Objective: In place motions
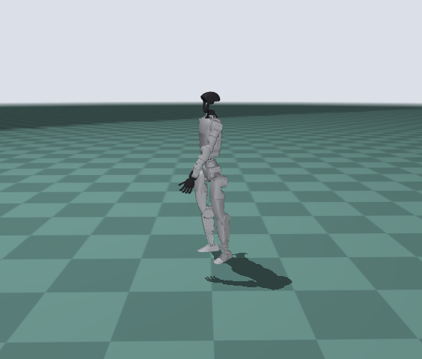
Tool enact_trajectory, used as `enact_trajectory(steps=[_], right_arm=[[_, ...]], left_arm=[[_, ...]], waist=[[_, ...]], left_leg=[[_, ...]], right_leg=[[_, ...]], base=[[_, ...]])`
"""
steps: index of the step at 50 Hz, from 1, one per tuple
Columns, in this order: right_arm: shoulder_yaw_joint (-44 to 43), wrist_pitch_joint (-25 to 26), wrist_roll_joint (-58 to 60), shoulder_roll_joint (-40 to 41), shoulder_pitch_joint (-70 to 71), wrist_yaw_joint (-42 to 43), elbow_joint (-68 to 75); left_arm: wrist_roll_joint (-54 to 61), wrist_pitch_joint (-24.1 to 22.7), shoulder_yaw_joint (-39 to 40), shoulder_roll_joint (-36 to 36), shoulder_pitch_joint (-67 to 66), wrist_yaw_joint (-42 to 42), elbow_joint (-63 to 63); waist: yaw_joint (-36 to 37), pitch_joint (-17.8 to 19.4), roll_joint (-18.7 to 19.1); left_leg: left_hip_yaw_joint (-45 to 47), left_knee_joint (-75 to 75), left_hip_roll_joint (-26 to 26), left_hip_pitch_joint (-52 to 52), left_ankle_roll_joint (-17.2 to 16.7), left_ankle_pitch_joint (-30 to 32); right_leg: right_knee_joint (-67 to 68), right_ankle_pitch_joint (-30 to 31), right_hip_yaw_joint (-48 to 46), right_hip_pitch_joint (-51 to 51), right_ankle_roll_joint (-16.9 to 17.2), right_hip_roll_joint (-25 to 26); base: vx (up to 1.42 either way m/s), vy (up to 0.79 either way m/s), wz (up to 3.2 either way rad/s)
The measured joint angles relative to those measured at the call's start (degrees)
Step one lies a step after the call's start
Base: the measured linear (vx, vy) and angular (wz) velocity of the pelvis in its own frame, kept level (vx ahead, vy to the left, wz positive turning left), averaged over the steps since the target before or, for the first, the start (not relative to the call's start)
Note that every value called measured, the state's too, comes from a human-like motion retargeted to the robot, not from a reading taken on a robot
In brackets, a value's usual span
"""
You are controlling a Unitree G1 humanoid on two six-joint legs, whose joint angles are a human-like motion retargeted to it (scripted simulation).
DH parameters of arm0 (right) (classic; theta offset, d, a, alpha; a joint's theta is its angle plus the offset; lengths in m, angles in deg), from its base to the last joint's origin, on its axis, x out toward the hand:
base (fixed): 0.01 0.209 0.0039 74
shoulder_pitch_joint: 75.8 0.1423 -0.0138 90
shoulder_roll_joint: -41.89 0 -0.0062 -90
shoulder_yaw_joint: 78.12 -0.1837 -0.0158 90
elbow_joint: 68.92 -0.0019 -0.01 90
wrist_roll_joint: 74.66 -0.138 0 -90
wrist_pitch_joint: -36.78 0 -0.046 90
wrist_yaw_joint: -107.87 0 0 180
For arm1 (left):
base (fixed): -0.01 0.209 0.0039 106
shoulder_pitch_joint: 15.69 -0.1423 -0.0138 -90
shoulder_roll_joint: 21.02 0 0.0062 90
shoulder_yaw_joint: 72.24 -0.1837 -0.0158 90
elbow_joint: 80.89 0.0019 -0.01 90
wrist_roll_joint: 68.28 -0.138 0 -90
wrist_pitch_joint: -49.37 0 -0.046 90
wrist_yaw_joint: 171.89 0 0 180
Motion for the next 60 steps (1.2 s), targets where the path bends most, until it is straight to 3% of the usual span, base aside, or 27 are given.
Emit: enact_trajectory(steps=[7,12,18,23,30,37,44,50,55,60], right_arm=[[-4.7,2.1,-1.9,-3.5,-10.3,4.6,0.0],[-4.8,3.6,-4.4,-3.8,-10.8,7.0,0.0],[-0.1,1.8,-4.6,-1.1,-3.2,7.9,0.0],[7.9,-2.3,-0.6,2.0,9.1,6.7,0.0],[14.3,-4.9,1.9,7.9,22.4,0.1,-14.2],[18.0,-7.9,0.2,11.0,28.4,-4.7,-25.2],[20.1,-9.2,5.5,9.4,24.9,-3.4,-24.8],[15.8,-7.4,11.8,6.2,15.0,4.2,-14.8],[7.6,-3.3,12.8,2.3,5.9,5.1,-2.0],[0.7,2.6,6.8,-2.3,-5.1,5.0,0.0]], left_arm=[[4.1,-5.8,-0.2,2.2,4.6,-1.8,-9.0],[3.5,-6.6,-0.4,2.1,1.1,-1.0,-7.0],[-1.0,-3.7,0.4,1.2,-7.5,1.4,6.2],[-4.9,-1.3,6.6,-0.6,-19.4,-1.7,16.9],[-4.2,0.2,18.8,-5.0,-41.6,0.5,18.2],[-3.7,3.1,23.8,-6.3,-52.3,-0.8,18.2],[6.2,3.0,25.4,-3.7,-40.1,-2.6,18.2],[9.6,2.0,16.5,-2.8,-18.8,-1.8,17.9],[7.7,0.9,9.6,0.1,-3.5,1.7,10.7],[7.3,-3.2,5.8,3.8,5.5,3.0,-0.3]], waist=[[-0.3,0.9,0.5],[-0.3,1.2,1.3],[0.4,1.2,2.3],[1.4,1.6,2.6],[2.4,2.6,2.6],[1.8,2.9,2.3],[1.6,2.6,1.4],[1.5,2.7,0.2],[0.7,2.5,-0.2],[0.3,2.5,-0.3]], left_leg=[[1.9,0.1,0.4,0.7,-0.1,-0.3],[2.2,0.2,0.7,0.6,-0.1,-0.4],[0.8,0.3,0.5,-0.3,0.1,-0.1],[0.3,-0.1,-0.1,0.2,0.0,0.0],[1.6,-0.2,-0.1,1.1,-0.6,-0.2],[1.9,-0.2,0.2,1.4,-0.8,-0.1],[1.7,-0.1,0.0,0.9,-0.7,0.1],[-0.2,0.5,-0.2,0.3,-0.2,0.5],[-2.0,0.9,-0.1,-0.9,0.2,1.0],[-1.9,0.7,-0.3,-1.5,0.4,1.3]], right_leg=[[0.0,0.5,1.8,-0.3,-0.5,0.4],[-0.1,0.6,1.8,-0.4,-1.1,0.7],[0.0,0.4,0.6,-0.5,-1.1,0.3],[0.1,0.4,0.3,-0.5,-0.9,-0.3],[1.1,0.4,1.8,-1.3,-0.5,-0.8],[1.1,0.7,2.2,-1.3,-0.5,-0.6],[0.9,0.7,2.0,-1.3,-0.5,-0.8],[0.1,0.7,0.0,0.3,-0.5,-0.8],[-0.4,0.5,-2.0,1.1,-0.5,-0.7],[-0.7,0.6,-2.0,0.7,-0.8,-0.7]], base=[[-0.05,0.01,-0.25],[-0.01,0.02,-0.02],[-0.04,0.07,0.19],[-0.01,0.07,0.1],[0.0,0.01,-0.01],[0.0,0.0,0.0],[0.01,-0.02,0.03],[0.07,-0.1,0.27],[0.04,-0.1,0.31],[-0.01,-0.04,0.03]])
